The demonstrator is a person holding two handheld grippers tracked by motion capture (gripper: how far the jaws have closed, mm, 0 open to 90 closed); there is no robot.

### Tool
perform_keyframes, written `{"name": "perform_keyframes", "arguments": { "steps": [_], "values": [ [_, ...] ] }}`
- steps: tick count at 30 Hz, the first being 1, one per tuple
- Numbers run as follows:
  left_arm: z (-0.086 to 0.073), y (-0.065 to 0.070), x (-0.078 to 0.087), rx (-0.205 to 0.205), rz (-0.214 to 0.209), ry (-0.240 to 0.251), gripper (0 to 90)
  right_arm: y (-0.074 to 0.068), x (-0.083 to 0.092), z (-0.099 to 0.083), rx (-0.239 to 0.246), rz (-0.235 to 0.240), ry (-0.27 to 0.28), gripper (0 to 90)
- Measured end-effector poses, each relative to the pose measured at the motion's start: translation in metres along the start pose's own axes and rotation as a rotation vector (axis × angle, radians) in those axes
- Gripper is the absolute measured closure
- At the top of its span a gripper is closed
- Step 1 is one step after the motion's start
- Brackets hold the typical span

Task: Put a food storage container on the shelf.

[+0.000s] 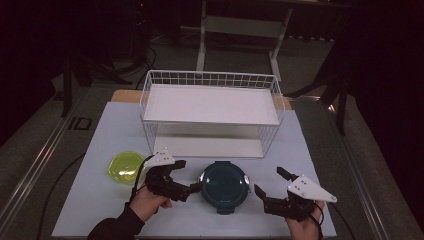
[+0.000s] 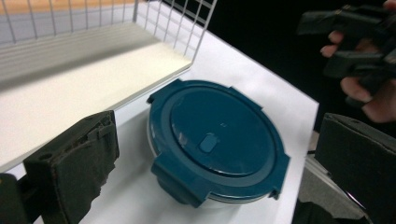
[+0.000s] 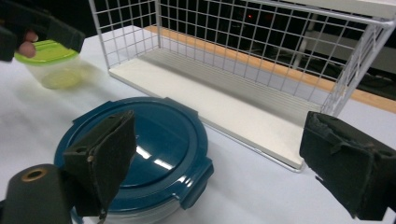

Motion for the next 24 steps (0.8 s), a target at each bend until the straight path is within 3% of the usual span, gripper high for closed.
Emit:
{"name": "perform_keyframes", "arguments": {
  "steps": [1, 2, 8, 10, 11, 14, 16, 17, 20, 22, 23, 24],
  "values": [
    [-0.001, -0.002, -0.003, 0.043, -0.012, 0.007, 0.0, 0.001, -0.002, 0.001, -0.015, 0.008, -0.005, 10.0],
    [-0.002, -0.004, -0.005, 0.056, -0.008, 0.009, 0.0, 0.001, -0.002, 0.000, -0.020, 0.018, -0.011, 10.0],
    [-0.009, -0.011, -0.014, 0.092, -0.005, -0.006, 0.0, 0.007, -0.006, -0.003, -0.090, 0.021, -0.041, 10.0],
    [-0.015, -0.014, -0.019, 0.126, -0.012, -0.045, 0.0, 0.009, -0.010, -0.007, -0.141, 0.032, -0.066, 10.0],
    [-0.020, -0.016, -0.025, 0.170, -0.033, -0.072, 0.0, 0.010, -0.013, -0.010, -0.157, 0.039, -0.088, 10.0],
    [-0.026, -0.016, -0.030, 0.185, -0.047, -0.097, 0.0, 0.010, -0.020, -0.016, -0.189, 0.051, -0.128, 10.4],
    [-0.031, -0.018, -0.034, 0.197, -0.037, -0.119, 0.0, 0.010, -0.025, -0.020, -0.199, 0.059, -0.150, 12.4],
    [-0.036, -0.018, -0.038, 0.230, -0.051, -0.140, 0.0, 0.010, -0.027, -0.022, -0.209, 0.064, -0.167, 12.7],
    [-0.042, -0.020, -0.041, 0.272, -0.042, -0.161, 0.3, 0.009, -0.033, -0.028, -0.214, 0.071, -0.197, 13.6],
    [-0.044, -0.020, -0.041, 0.292, -0.048, -0.158, 0.3, 0.007, -0.035, -0.031, -0.222, 0.080, -0.215, 14.1],
    [-0.046, -0.021, -0.042, 0.327, -0.067, -0.163, 0.3, 0.007, -0.036, -0.032, -0.220, 0.081, -0.219, 14.6],
    [-0.046, -0.021, -0.042, 0.327, -0.067, -0.163, 1.8, 0.007, -0.036, -0.032, -0.216, 0.082, -0.220, 14.7]
  ]
}}
Point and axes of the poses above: each handheld gripper's, and its own axes: x roughly backward along the jaws, z roughly out of its top, y roughly to its right, the point moved 10 cm from there along -x, roughly forward along the jaws, and after that the axes turned 12 degrees about -x, right-handed, at the moved point
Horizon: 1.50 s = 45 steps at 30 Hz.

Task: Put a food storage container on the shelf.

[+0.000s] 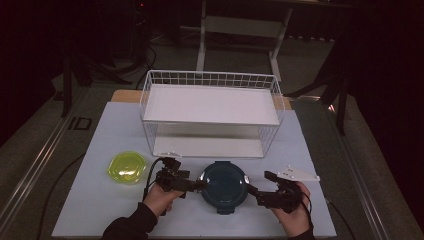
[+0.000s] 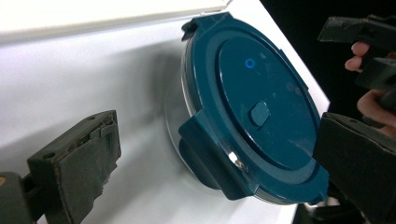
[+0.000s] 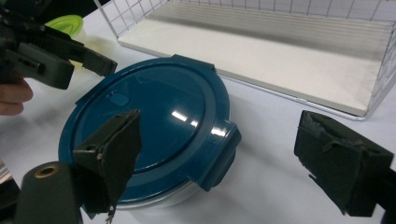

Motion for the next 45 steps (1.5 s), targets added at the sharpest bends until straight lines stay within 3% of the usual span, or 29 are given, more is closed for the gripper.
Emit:
{"name": "perform_keyframes", "arguments": {
  "steps": [1, 2, 3, 4, 5, 6, 7, 14, 15, 19, 23, 36, 37, 38, 41, 42, 43, 45],
  "values": [
    [-0.002, -0.001, -0.001, 0.027, -0.010, -0.016, 5.0, 0.000, 0.000, -0.001, 0.003, 0.001, -0.004, 14.7],
    [-0.002, -0.001, -0.001, 0.027, -0.010, -0.016, 6.0, 0.000, 0.000, -0.001, 0.004, -0.002, -0.003, 14.8],
    [-0.004, -0.003, -0.002, 0.086, -0.032, -0.030, 8.7, 0.000, 0.001, -0.001, 0.004, -0.001, -0.003, 15.0],
    [-0.004, -0.003, -0.002, 0.086, -0.032, -0.030, 13.9, 0.000, 0.001, -0.001, 0.004, -0.001, -0.003, 15.0],
    [-0.006, -0.006, -0.004, 0.138, -0.037, -0.048, 16.0, 0.000, 0.001, 0.000, 0.003, -0.003, 0.001, 15.0],
    [-0.006, -0.006, -0.004, 0.138, -0.037, -0.048, 17.3, 0.000, 0.001, 0.000, 0.003, -0.003, 0.001, 15.0],
    [-0.007, -0.007, -0.004, 0.175, -0.048, -0.046, 21.6, 0.000, 0.002, 0.000, -0.001, 0.000, 0.003, 15.0],
    [-0.012, -0.007, -0.007, 0.239, -0.062, -0.091, 37.8, 0.000, 0.003, 0.001, 0.004, -0.003, 0.004, 15.0],
    [-0.012, -0.006, -0.007, 0.259, -0.089, -0.093, 39.9, 0.000, 0.004, 0.001, 0.006, -0.003, 0.004, 15.0],
    [-0.011, -0.002, -0.007, 0.277, -0.132, -0.094, 49.2, 0.001, 0.004, 0.000, 0.012, -0.007, 0.006, 15.0],
    [-0.013, -0.003, -0.008, 0.311, -0.177, -0.101, 50.8, 0.002, 0.005, 0.000, 0.013, -0.012, 0.003, 15.0],
    [-0.013, 0.000, -0.006, 0.295, -0.177, -0.116, 52.1, 0.005, 0.001, -0.007, -0.038, 0.004, -0.045, 17.6],
    [-0.014, 0.000, -0.006, 0.282, -0.176, -0.115, 52.1, 0.006, -0.001, -0.009, -0.084, 0.029, -0.074, 18.2],
    [-0.014, 0.000, -0.006, 0.282, -0.176, -0.115, 52.1, 0.006, -0.001, -0.009, -0.084, 0.029, -0.074, 18.2],
    [-0.013, 0.002, -0.005, 0.249, -0.167, -0.111, 52.1, 0.009, -0.008, -0.016, -0.177, 0.079, -0.140, 19.8],
    [-0.013, 0.002, -0.005, 0.249, -0.167, -0.111, 52.0, 0.009, -0.008, -0.016, -0.177, 0.079, -0.140, 19.8],
    [-0.012, 0.003, -0.005, 0.225, -0.165, -0.110, 52.0, 0.011, -0.010, -0.020, -0.209, 0.090, -0.169, 20.4],
    [-0.011, 0.006, -0.005, 0.195, -0.155, -0.110, 52.2, 0.012, -0.011, -0.021, -0.225, 0.096, -0.183, 21.6]
  ]
}}
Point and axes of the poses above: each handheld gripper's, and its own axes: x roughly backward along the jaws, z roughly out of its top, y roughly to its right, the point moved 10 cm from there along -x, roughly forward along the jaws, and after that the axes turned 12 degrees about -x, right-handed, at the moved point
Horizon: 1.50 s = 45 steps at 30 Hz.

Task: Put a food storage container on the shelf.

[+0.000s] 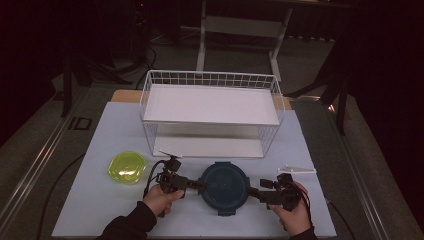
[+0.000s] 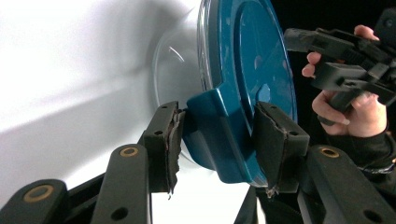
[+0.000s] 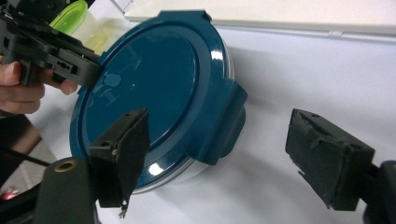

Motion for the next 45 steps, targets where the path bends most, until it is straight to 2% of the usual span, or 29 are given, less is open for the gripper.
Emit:
{"name": "perform_keyframes", "arguments": {
  "steps": [3, 4, 5, 6, 7, 9, 11, 12, 14, 19, 20, 22, 26, 27, 28, 32, 34, 38, 40, 42, 44, 45],
  "values": [
    [0.000, 0.002, 0.001, -0.024, 0.004, -0.002, 52.5, 0.001, -0.001, -0.001, -0.032, 0.021, -0.017, 23.0],
    [0.000, 0.004, 0.001, -0.047, 0.006, 0.002, 52.6, 0.002, -0.001, -0.002, -0.037, 0.026, -0.025, 23.3],
    [0.000, 0.004, 0.001, -0.047, 0.006, 0.002, 52.8, 0.002, -0.001, -0.002, -0.037, 0.026, -0.025, 23.3],
    [0.000, 0.006, 0.001, -0.074, 0.007, 0.003, 52.9, 0.002, -0.002, -0.003, -0.055, 0.036, -0.041, 26.0],
    [-0.001, 0.006, 0.001, -0.080, 0.008, 0.002, 52.9, 0.002, -0.002, -0.004, -0.058, 0.040, -0.046, 26.4],
    [-0.001, 0.007, 0.002, -0.102, 0.007, 0.005, 53.0, 0.003, -0.003, -0.004, -0.061, 0.036, -0.054, 27.5],
    [-0.001, 0.007, 0.002, -0.107, 0.004, 0.004, 53.3, 0.004, -0.003, -0.006, -0.077, 0.040, -0.069, 29.3],
    [-0.002, 0.007, 0.002, -0.125, 0.002, 0.006, 53.4, 0.005, -0.004, -0.007, -0.087, 0.043, -0.075, 30.6],
    [-0.002, 0.008, 0.002, -0.137, 0.001, 0.007, 53.5, 0.002, -0.005, -0.009, -0.137, 0.086, -0.096, 32.8],
    [-0.003, 0.010, 0.003, -0.162, 0.001, 0.003, 53.7, 0.003, -0.008, -0.011, -0.139, 0.068, -0.116, 36.4],
    [-0.003, 0.011, 0.003, -0.174, 0.001, 0.003, 53.7, 0.002, -0.007, -0.011, -0.151, 0.087, -0.119, 38.6],
    [-0.003, 0.011, 0.003, -0.180, 0.001, 0.003, 53.7, 0.002, -0.007, -0.011, -0.159, 0.096, -0.123, 41.3],
    [-0.003, 0.012, 0.003, -0.183, 0.004, -0.001, 53.8, -0.001, -0.006, -0.013, -0.184, 0.144, -0.140, 48.6],
    [-0.003, 0.012, 0.003, -0.183, 0.004, -0.001, 53.8, -0.001, -0.006, -0.013, -0.184, 0.144, -0.140, 48.6],
    [-0.003, 0.012, 0.003, -0.184, 0.005, 0.001, 53.8, -0.002, -0.006, -0.013, -0.201, 0.167, -0.152, 50.9],
    [-0.003, 0.013, 0.003, -0.173, 0.012, 0.008, 53.9, 0.000, -0.006, -0.015, -0.222, 0.192, -0.164, 51.9],
    [-0.003, 0.013, 0.003, -0.147, 0.016, 0.016, 54.2, -0.001, -0.006, -0.015, -0.219, 0.190, -0.167, 52.1],
    [-0.003, 0.013, 0.003, -0.120, 0.033, 0.020, 54.2, -0.002, -0.006, -0.015, -0.223, 0.178, -0.172, 52.4],
    [-0.004, 0.014, 0.004, -0.112, 0.034, 0.023, 54.5, -0.002, -0.005, -0.015, -0.222, 0.175, -0.173, 52.6],
    [-0.005, 0.017, 0.005, -0.112, 0.042, 0.027, 55.5, -0.006, -0.002, -0.017, -0.195, 0.161, -0.170, 53.6],
    [-0.006, 0.019, 0.006, -0.115, 0.050, 0.027, 55.7, -0.007, -0.002, -0.017, -0.192, 0.160, -0.167, 53.9],
    [-0.006, 0.020, 0.006, -0.112, 0.052, 0.025, 55.9, -0.007, -0.001, -0.017, -0.207, 0.165, -0.167, 54.4]
  ]
}}
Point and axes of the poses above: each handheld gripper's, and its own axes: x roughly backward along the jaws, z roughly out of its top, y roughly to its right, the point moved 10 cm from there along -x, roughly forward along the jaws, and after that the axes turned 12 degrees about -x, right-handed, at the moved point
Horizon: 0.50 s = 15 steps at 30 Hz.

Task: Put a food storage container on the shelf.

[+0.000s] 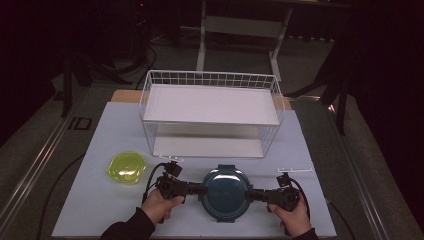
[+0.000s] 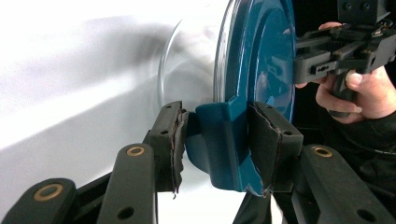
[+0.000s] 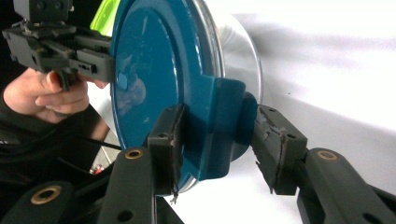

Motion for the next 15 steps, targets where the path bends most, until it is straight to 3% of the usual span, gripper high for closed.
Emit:
{"name": "perform_keyframes", "arguments": {
  "steps": [10, 15],
  "values": [
    [-0.001, 0.005, 0.001, 0.013, -0.018, 0.005, 56.8, -0.005, 0.005, -0.002, 0.019, -0.018, 0.011, 55.5],
    [0.007, 0.009, 0.007, 0.000, -0.013, 0.017, 56.8, -0.012, 0.009, 0.001, 0.029, -0.011, 0.019, 55.6]
  ]
}}
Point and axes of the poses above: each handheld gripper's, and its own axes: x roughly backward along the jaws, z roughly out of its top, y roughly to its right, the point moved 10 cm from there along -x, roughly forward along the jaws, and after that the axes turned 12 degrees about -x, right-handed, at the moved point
